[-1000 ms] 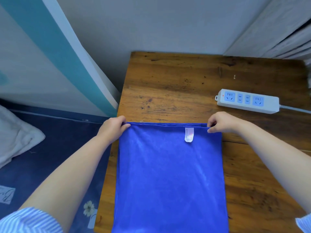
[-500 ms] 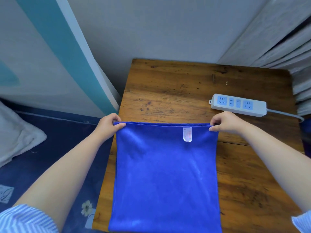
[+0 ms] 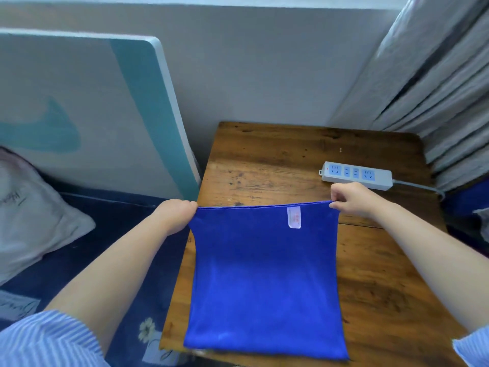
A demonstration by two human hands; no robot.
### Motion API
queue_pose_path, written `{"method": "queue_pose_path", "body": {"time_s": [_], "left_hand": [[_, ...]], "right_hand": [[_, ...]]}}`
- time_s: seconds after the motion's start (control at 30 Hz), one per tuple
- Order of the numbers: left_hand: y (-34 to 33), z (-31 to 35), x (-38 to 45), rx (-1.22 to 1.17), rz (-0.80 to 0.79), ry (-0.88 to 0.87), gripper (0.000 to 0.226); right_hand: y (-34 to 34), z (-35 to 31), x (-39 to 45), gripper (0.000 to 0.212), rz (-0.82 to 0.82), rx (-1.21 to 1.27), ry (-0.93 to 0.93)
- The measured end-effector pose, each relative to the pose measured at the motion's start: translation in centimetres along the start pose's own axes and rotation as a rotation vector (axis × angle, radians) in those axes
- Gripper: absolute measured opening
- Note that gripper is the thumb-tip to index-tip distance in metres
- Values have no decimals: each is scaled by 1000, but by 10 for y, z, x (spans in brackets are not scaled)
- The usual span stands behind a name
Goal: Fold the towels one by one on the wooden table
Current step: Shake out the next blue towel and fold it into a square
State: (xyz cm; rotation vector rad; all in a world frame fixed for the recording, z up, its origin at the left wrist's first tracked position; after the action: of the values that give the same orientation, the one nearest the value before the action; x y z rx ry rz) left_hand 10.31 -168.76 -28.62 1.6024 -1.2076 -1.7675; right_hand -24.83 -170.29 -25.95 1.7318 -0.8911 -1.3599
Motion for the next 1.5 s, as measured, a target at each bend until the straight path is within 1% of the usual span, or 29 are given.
{"method": "queue_pose_path", "body": {"time_s": [0.07,0.13,0.17,0.2,0.27,0.33,0.4,0.43,0.5,0.57,0.6,0.63,0.7,0.77,0.87,0.93,1.0,1.13,1.17,1.2,1.27,1.3,1.37,1.4,1.43,1.5], "left_hand": [[4,-1,-10,17,26,13,19],[11,-1,-19,19,66,29,18],[17,0,-26,10,98,34,17],[23,0,-30,2,133,33,16],[39,0,-39,-2,229,19,16],[60,1,-49,10,323,28,20],[83,-2,-59,13,453,57,24],[101,-2,-70,-11,549,68,23],[128,-5,-80,-107,733,95,21],[155,1,-102,-215,999,17,24],[168,4,-116,-293,1130,-27,25],[173,6,-125,-408,1228,-43,25],[178,8,-135,-619,1301,19,26],[177,9,-136,-706,1350,51,28],[185,17,-143,-797,1400,40,30],[191,20,-143,-841,1393,44,31],[195,22,-144,-831,1375,32,32],[201,27,-150,-842,1453,5,30],[204,29,-148,-854,1432,-1,30],[206,31,-142,-845,1357,11,31],[204,30,-128,-794,1175,73,32],[201,27,-125,-792,1150,104,32],[197,22,-124,-813,1212,100,31],[194,21,-122,-800,1222,84,31],[193,21,-120,-777,1194,82,31],[189,18,-109,-741,1077,128,31]], "right_hand": [[5,-4,-13,25,40,-8,-2],[11,-8,-25,9,76,-41,-14],[16,-9,-34,5,95,-74,-27],[19,-10,-39,13,104,-112,-41],[30,-11,-51,20,141,-191,-63],[50,-13,-65,23,251,-222,-90],[74,-12,-78,23,456,-179,-115],[91,-13,-92,23,592,-143,-133],[115,-11,-102,22,808,-60,-184],[136,-17,-124,21,1013,-48,-196],[146,-21,-140,20,1130,-42,-186],[152,-25,-151,20,1232,-37,-157],[162,-31,-172,20,1391,-31,-128],[167,-34,-184,22,1466,-6,-131],[171,-35,-189,24,1495,54,-173],[172,-32,-186,25,1464,153,-224],[173,-26,-184,25,1439,252,-255],[170,-17,-192,24,1546,361,-329],[170,-17,-189,24,1535,375,-322],[169,-19,-182,23,1453,347,-304],[160,-20,-166,23,1213,228,-269],[155,-18,-162,23,1169,217,-277],[148,-9,-163,22,1242,276,-305],[144,-6,-161,22,1237,282,-318],[140,-4,-156,21,1173,258,-331],[130,0,-140,20,983,208,-342]]}}
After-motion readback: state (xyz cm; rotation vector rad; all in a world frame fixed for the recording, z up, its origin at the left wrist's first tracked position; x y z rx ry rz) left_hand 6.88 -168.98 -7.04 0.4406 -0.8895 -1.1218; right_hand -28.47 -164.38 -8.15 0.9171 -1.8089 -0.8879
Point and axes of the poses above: each hand's wrist, its own x-axis towards the middle knuckle, its own y-axis out of the back of the hand, z = x × y, the point moved 4 cm from there along x, towards the middle knuckle, and after that the axes turned 13 degrees about -x, right-handed, at the moved point
